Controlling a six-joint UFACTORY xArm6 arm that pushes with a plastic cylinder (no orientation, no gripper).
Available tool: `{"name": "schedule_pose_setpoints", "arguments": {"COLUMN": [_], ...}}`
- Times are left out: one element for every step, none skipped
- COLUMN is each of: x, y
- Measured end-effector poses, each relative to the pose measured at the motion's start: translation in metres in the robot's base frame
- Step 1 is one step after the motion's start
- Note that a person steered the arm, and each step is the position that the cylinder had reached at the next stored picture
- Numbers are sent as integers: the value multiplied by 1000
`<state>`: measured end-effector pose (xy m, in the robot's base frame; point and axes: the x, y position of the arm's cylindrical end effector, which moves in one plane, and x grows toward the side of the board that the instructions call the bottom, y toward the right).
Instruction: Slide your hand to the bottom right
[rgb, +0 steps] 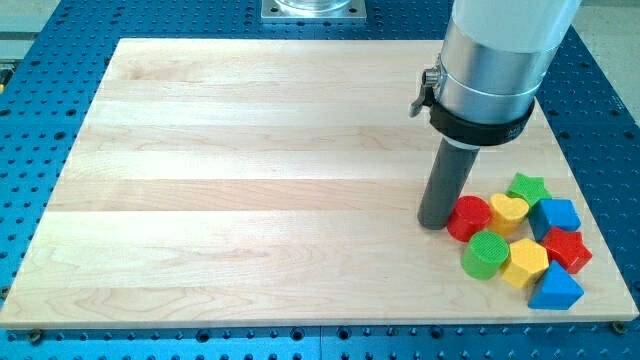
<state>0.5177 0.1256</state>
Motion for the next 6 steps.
{"name": "schedule_pose_setpoints", "arguments": {"x": [-1, -52, -84, -84, -84, -84], "y": [1, 28, 43, 63, 142, 177]}}
